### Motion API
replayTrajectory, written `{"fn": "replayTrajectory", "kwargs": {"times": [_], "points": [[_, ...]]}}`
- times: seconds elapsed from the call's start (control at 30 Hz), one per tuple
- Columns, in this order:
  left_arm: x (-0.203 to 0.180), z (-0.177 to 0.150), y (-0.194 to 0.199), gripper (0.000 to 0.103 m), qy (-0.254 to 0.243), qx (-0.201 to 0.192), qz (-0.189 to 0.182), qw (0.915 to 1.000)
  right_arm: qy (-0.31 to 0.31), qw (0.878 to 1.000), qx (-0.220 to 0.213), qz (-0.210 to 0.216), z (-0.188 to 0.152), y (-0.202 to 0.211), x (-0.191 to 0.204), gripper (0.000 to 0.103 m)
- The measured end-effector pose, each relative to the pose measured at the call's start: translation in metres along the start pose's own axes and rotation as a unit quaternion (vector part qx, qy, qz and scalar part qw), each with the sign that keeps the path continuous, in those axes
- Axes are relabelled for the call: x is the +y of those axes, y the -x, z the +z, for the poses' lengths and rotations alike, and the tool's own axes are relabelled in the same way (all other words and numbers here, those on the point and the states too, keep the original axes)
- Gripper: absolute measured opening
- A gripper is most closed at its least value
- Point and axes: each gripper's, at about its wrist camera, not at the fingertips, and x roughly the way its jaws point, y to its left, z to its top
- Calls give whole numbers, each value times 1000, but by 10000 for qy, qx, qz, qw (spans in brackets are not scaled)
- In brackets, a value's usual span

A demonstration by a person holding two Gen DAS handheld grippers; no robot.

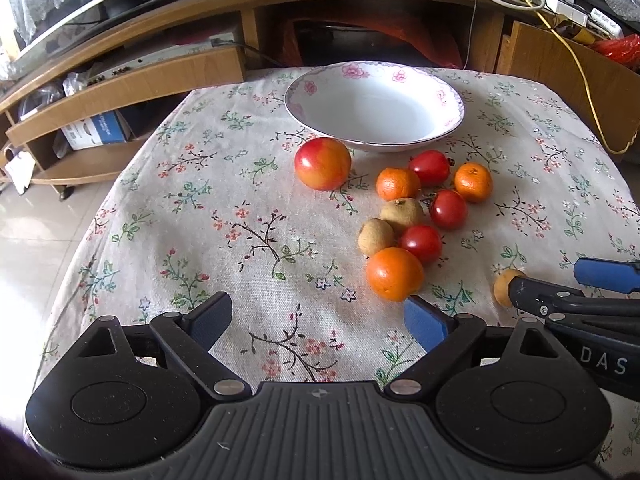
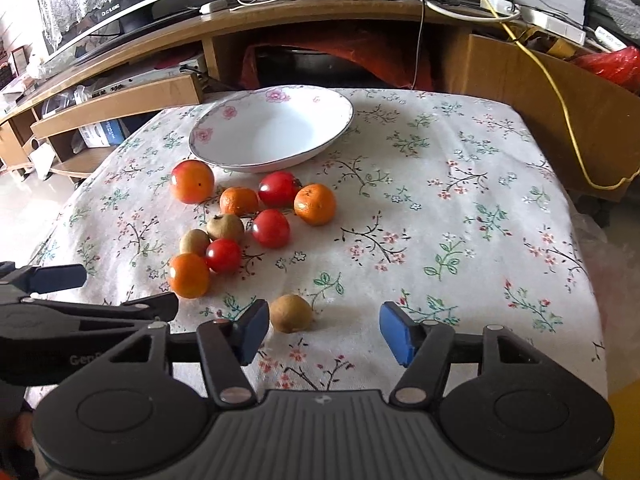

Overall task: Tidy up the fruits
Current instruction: 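Reach the right gripper to the small brown fruit and close on it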

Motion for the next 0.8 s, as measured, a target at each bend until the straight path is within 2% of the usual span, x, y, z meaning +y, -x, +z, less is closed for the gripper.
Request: {"fn": "replayTrajectory", "kwargs": {"times": [0.47,0.7,0.8], "points": [[3,1,-15,97,71,206,71,9997,56,9996,214,160,6,-18,2,52],[5,2,-21,98,83,259,124,9996,165,9991,278,262,9,-27,5,48],[4,1,-23,101,56,239,171,9996,207,9990,256,306,10,-29,6,39]]}}
